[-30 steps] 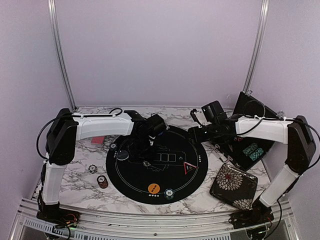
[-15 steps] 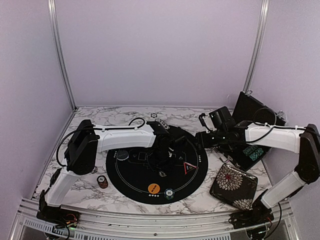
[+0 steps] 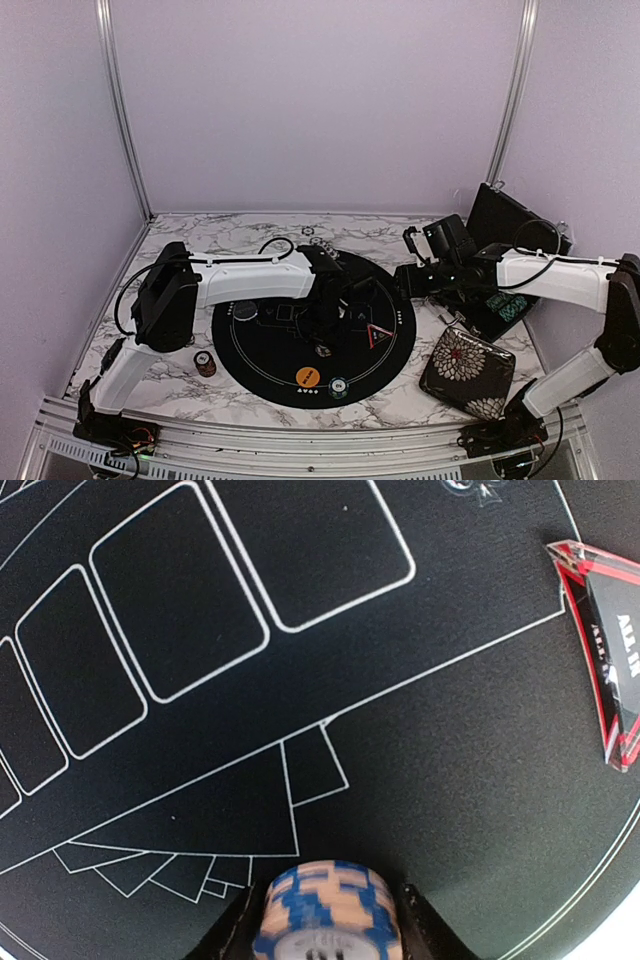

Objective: Distribute texas hold em gaming equipment
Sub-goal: Place the poker chips pile at the big blind area.

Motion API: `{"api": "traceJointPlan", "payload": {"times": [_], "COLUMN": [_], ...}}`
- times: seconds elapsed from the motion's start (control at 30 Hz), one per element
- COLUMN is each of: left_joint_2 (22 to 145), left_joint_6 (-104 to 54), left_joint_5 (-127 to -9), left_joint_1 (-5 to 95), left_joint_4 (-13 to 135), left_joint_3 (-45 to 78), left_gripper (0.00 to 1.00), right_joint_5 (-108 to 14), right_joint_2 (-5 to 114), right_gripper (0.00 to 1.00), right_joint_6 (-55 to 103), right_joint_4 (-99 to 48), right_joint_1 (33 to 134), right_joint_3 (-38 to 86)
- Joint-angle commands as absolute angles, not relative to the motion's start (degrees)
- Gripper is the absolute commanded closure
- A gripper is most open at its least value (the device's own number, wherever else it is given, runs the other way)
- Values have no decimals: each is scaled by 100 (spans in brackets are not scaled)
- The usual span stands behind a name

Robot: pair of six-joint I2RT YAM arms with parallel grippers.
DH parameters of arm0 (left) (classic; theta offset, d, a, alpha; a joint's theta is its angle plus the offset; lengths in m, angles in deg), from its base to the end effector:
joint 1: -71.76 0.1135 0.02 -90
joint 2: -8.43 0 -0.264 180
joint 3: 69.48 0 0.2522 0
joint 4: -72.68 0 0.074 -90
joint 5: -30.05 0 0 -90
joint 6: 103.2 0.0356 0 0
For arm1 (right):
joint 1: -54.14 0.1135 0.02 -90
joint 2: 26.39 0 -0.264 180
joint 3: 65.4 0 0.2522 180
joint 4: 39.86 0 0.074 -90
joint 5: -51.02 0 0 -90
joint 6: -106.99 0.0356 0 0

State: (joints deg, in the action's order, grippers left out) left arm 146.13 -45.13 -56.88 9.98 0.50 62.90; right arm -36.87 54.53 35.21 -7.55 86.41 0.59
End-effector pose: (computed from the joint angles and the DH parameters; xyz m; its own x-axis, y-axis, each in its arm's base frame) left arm 0.2334 -0.4309 0.1608 -0.8543 0.4750 -0.2113 0.4979 0.8644 -0.0701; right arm 0.2513 0.1572 0.2288 -0.7499 -0.1040 -0.6533 -0.2926 0.9378 0.1866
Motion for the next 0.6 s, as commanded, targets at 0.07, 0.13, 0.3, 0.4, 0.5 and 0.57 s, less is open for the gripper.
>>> {"api": "traceJointPlan", "payload": {"times": [0.07,0.13,0.3,0.4,0.5,0.57], "left_joint_2": [14729,14721,14496,14257,13964,13705], "left_joint_6": [-4402,-4397,-4438,-4410,-4376,-4360], "left_joint_5": [-5632,-5614,-5475,-5423,-5413,-5423], "left_joint_1": [963,970,1024,1102,1198,1296], "left_joint_4": [-164,-156,-141,-63,56,212], "left_joint_3": [6547,6561,6553,6510,6346,6128], "left_gripper": [47,45,39,35,32,29], "right_joint_5": [-3514,-3520,-3511,-3536,-3659,-3680], "right_joint_2": [5340,5350,5357,5390,5471,5538], "right_gripper": [39,39,39,39,39,39], "right_joint_6": [3530,3531,3500,3451,3389,3350], "right_joint_4": [-610,-583,-484,-407,-353,-315], "right_joint_1": [8596,8596,8596,8596,8611,8662], "right_joint_3": [105,117,206,311,407,489]}}
